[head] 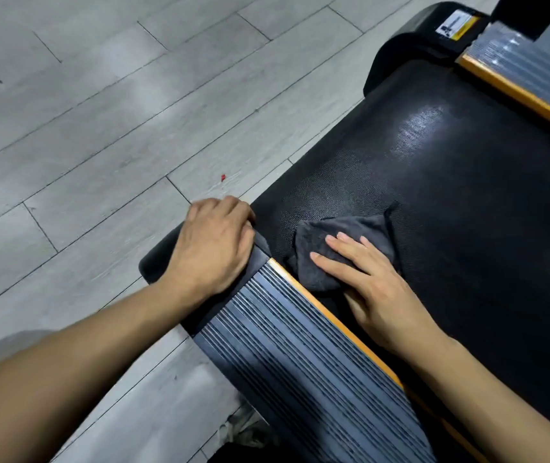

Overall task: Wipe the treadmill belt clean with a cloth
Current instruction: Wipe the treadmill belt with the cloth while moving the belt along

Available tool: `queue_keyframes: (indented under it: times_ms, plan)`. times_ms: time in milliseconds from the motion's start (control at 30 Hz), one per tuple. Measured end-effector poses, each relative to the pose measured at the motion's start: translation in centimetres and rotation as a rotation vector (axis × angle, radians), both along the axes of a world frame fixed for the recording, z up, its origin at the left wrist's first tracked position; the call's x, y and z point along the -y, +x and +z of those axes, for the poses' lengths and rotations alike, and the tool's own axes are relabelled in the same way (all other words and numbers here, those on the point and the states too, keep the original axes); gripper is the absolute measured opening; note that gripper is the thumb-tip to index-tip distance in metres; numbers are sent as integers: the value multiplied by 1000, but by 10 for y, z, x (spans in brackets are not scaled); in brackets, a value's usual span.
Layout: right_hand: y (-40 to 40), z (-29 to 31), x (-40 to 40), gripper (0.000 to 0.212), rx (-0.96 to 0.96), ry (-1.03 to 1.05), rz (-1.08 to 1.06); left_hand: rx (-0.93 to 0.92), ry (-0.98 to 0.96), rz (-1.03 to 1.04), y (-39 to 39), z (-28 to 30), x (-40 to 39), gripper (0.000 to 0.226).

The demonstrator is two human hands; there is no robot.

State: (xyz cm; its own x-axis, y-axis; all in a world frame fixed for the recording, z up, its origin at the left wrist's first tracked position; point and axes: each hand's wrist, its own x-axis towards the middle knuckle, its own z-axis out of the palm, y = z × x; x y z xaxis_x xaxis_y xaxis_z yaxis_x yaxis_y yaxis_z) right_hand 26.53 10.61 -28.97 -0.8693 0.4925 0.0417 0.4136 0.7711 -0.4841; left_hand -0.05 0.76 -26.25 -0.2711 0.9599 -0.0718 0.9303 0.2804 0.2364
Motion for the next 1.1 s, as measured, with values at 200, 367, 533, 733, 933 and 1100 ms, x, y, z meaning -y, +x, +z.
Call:
queue_keyframes:
  times_ms: [200,367,533,733,933,1100]
  plan:
    - [-79,-8,-43,50,-86,70,34,58,71,29,14,0,6,32]
    - [-166,1,-72,59,11,75,-21,48,232,-87,21,13,6,23]
    - [-163,9,-84,59,100,5,351,57,309,-202,22,11,2,27]
    - [-167,7,-207,49,302,164,52,94,53,-231,28,1,-59,41]
    - [-148,17,-295,49,346,143,-322,38,-125,-289,38,-13,-100,64]
    - [-146,6,-207,49,171,22,108,-50,-73,-261,44,-12,-107,49]
